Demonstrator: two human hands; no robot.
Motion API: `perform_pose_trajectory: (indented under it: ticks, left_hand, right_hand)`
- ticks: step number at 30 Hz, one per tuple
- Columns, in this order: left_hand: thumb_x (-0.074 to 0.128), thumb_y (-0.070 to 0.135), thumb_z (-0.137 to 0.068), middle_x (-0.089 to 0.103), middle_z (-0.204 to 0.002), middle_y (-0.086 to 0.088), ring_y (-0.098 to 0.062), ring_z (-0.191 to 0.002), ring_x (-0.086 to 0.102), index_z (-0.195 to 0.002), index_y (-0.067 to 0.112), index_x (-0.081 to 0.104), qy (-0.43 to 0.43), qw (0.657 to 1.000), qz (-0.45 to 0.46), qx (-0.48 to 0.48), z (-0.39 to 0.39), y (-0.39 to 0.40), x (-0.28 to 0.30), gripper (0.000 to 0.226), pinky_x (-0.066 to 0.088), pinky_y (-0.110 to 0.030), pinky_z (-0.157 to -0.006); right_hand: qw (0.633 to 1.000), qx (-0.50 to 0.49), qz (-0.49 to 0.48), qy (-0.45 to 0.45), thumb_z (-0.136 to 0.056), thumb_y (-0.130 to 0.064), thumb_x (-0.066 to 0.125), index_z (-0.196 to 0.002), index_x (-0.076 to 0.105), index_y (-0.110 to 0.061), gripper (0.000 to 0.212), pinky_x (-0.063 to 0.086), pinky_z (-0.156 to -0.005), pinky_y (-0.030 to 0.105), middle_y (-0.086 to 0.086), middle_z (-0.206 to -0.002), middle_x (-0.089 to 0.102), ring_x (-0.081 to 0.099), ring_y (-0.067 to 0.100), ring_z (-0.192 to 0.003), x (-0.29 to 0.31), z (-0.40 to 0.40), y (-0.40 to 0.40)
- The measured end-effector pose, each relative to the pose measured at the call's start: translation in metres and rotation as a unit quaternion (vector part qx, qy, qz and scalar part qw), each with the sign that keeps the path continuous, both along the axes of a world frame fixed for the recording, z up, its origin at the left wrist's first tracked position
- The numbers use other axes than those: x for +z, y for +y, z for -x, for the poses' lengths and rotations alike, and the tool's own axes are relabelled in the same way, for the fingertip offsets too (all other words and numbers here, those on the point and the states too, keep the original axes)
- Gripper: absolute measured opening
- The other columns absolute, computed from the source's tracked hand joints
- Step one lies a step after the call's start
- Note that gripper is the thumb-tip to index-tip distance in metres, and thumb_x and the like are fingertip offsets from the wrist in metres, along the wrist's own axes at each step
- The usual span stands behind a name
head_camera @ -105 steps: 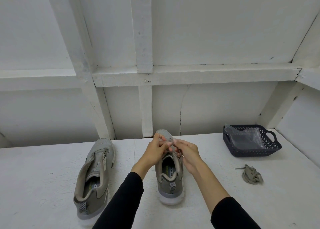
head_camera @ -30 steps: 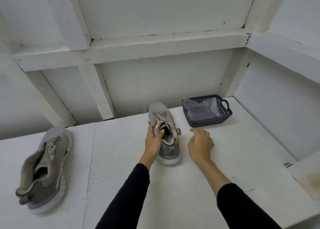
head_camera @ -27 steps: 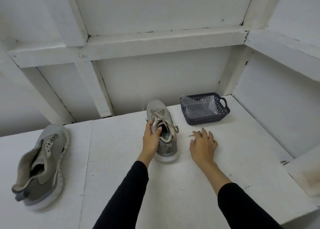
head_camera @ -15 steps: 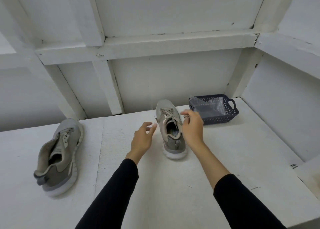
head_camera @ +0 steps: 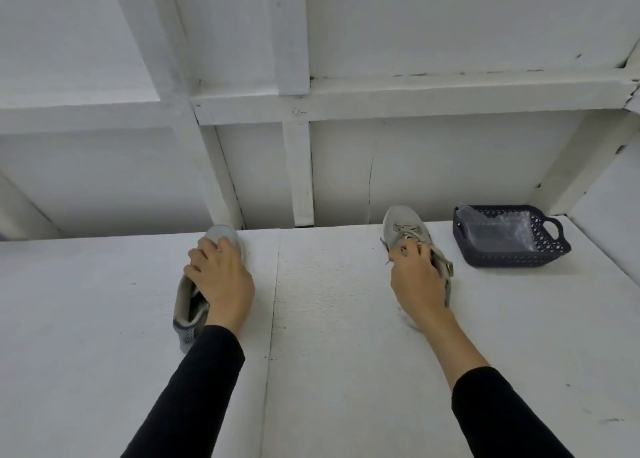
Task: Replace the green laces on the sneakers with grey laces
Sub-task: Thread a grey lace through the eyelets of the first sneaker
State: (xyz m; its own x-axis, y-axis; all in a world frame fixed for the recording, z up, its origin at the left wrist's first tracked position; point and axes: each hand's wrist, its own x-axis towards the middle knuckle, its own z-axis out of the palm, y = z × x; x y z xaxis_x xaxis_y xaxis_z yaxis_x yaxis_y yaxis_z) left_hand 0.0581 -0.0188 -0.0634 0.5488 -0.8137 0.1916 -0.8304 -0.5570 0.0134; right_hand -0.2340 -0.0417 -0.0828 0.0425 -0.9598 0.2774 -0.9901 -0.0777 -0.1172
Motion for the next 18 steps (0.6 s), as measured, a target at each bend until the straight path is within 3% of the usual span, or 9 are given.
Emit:
perform_pose_trajectory:
  ticks: [3, 6, 11, 15, 18]
  left_hand:
    - [0.054, -0.005, -0.078, 0.043, -0.12, -0.027, -0.045, -0.106, 0.045, -0.12, -0.002, 0.042, 0.081, 0.997, 0.001, -0.01, -0.001, -0.008, -0.002, 0.043, 0.049, -0.044, -0.078]
    - [0.046, -0.011, -0.083, 0.04, -0.126, -0.032, -0.047, -0.106, 0.049, -0.135, -0.003, 0.032, 0.186, 0.979, 0.043, -0.067, -0.002, -0.016, 0.0, 0.054, 0.051, -0.044, -0.082]
    - [0.052, -0.003, -0.085, 0.053, -0.1, -0.011, -0.024, -0.083, 0.056, -0.115, 0.014, 0.041, 0.383, 0.895, 0.082, -0.212, 0.042, -0.032, 0.012, 0.036, 0.041, -0.023, -0.056]
    - [0.06, 0.0, -0.076, 0.056, -0.095, -0.003, -0.017, -0.084, 0.058, -0.109, 0.029, 0.039, 0.443, 0.856, 0.057, -0.261, 0.106, -0.041, 0.015, 0.049, 0.047, -0.024, -0.059]
    - [0.06, -0.004, -0.075, 0.053, -0.091, 0.0, -0.013, -0.079, 0.054, -0.11, 0.024, 0.042, 0.469, 0.84, 0.064, -0.267, 0.146, -0.035, 0.011, 0.048, 0.045, -0.023, -0.059]
  right_hand:
    - [1.0, 0.003, 0.009, 0.02, -0.073, 0.004, 0.07, -0.097, 0.071, -0.005, 0.026, 0.055, -0.062, 0.035, 0.017, -0.106, 0.062, 0.056, 0.035, -0.094, -0.001, -0.001, 0.0]
    - [1.0, 0.0, 0.004, 0.007, -0.078, 0.006, 0.065, -0.1, 0.07, -0.005, 0.025, 0.056, -0.063, 0.035, 0.016, -0.111, 0.06, 0.054, 0.034, -0.098, 0.0, -0.001, 0.001]
    - [0.998, 0.005, 0.002, -0.055, -0.085, 0.004, 0.058, -0.107, 0.069, -0.008, 0.027, 0.05, -0.072, 0.033, 0.011, -0.12, 0.058, 0.048, 0.031, -0.109, 0.001, -0.001, 0.002]
    - [0.994, 0.016, 0.01, -0.105, -0.088, 0.001, 0.055, -0.113, 0.063, -0.011, 0.029, 0.04, -0.076, 0.027, 0.005, -0.123, 0.057, 0.045, 0.025, -0.112, 0.004, 0.004, 0.003]
    - [0.99, 0.024, 0.012, -0.136, -0.092, -0.006, 0.053, -0.116, 0.06, -0.011, 0.026, 0.039, -0.085, 0.031, 0.004, -0.121, 0.059, 0.046, 0.025, -0.113, 0.007, 0.006, 0.003]
